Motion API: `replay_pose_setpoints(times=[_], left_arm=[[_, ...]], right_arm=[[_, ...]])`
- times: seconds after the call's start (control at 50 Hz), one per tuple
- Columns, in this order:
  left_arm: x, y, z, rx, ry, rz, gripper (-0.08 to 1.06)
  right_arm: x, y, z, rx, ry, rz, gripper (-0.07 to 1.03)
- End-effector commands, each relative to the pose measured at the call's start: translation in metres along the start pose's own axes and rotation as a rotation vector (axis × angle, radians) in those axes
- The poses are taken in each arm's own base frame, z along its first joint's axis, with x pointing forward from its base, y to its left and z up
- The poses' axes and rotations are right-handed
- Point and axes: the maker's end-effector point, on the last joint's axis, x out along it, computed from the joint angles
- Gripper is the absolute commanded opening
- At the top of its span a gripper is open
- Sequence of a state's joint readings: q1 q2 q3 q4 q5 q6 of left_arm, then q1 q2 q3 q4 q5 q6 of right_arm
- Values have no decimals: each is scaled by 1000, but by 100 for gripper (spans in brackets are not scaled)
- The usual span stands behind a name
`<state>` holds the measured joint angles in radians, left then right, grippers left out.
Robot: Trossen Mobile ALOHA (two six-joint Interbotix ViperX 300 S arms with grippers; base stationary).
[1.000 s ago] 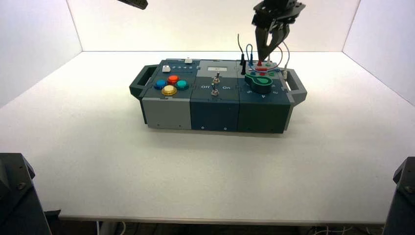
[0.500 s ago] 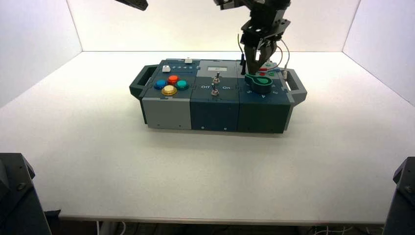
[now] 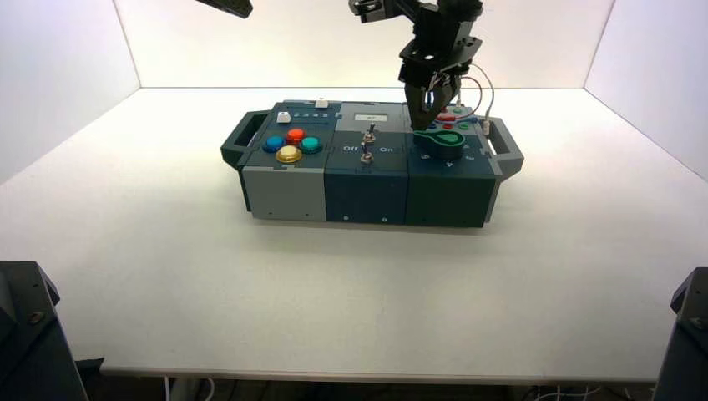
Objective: Turn the knob to position 5.
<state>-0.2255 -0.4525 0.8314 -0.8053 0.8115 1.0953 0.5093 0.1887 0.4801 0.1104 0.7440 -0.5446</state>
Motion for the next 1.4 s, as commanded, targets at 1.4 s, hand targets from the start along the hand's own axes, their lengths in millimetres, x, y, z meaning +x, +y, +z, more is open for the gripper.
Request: replay_pose_setpoints(times=[1.4], left_arm=[[-1, -1, 5, 11, -13, 0, -3]], right_arm=[[-53, 18, 3, -8, -106, -24, -2]])
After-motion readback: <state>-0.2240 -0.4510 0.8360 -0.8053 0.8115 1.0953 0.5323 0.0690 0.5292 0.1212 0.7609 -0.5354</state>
